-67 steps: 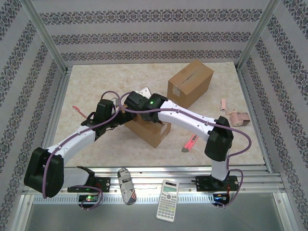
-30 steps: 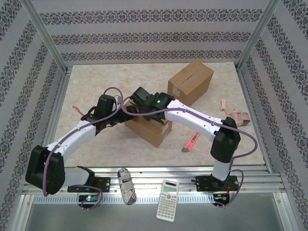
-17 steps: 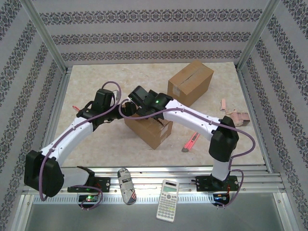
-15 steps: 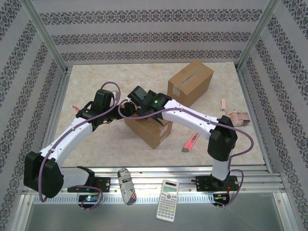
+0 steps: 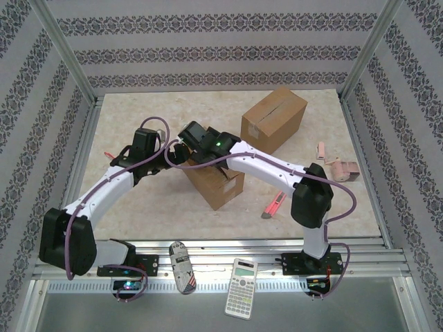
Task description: Unpack the express box
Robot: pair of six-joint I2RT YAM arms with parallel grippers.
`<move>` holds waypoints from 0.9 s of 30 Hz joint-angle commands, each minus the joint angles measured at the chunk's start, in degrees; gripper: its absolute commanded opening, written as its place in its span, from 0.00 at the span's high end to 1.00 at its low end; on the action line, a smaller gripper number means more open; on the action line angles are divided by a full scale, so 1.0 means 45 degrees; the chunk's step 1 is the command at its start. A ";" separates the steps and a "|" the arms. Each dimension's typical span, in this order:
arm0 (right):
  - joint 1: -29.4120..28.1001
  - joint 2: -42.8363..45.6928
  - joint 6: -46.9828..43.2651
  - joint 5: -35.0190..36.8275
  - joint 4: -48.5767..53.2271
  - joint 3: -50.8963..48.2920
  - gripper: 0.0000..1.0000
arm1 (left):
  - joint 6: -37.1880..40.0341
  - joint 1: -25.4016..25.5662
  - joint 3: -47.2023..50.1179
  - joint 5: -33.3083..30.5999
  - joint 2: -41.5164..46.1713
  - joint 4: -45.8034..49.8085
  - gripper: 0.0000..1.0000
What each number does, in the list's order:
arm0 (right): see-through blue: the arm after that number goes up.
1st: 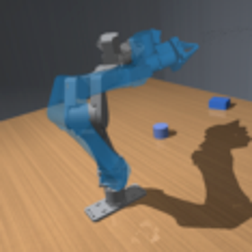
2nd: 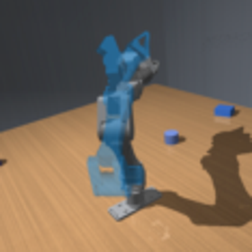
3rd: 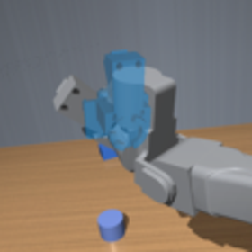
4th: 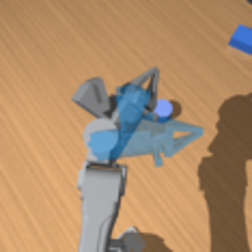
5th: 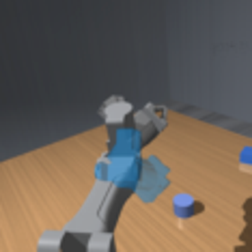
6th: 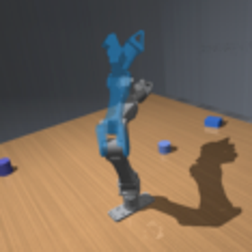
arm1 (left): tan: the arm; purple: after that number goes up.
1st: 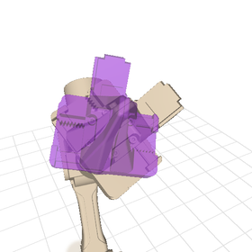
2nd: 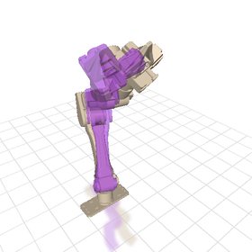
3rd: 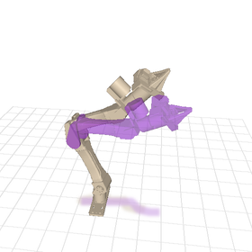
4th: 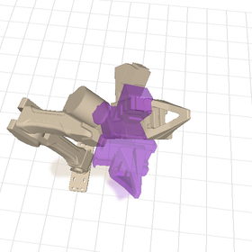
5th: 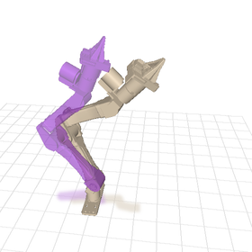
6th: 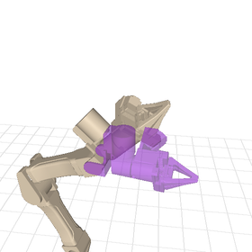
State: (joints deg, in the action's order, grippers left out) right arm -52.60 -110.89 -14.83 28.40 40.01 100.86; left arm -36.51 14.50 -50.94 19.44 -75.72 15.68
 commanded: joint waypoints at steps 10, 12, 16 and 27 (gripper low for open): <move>0.0630 -0.1725 0.0090 0.1380 0.0841 0.2247 0.32 | 0.0166 -0.0134 0.0838 0.0294 -0.0474 -0.0566 0.01; 0.0748 -0.1925 0.0128 0.1442 0.1009 0.2519 0.33 | 0.0206 -0.0143 0.0863 0.0230 -0.0617 -0.0593 0.01; 0.0994 -0.2209 0.0176 0.1287 0.1300 0.2984 0.33 | 0.0231 -0.0155 0.0865 0.0186 -0.0997 -0.0726 0.01; 0.1278 -0.3086 -0.0128 0.1042 0.1317 0.3896 0.43 | 0.0378 -0.0172 0.0545 0.0133 -0.1255 -0.0487 0.01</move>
State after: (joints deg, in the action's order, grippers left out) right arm -47.77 -122.74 -15.44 32.01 46.76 116.53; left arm -37.10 13.50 -49.41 21.80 -79.35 6.55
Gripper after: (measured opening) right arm 0.587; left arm 0.989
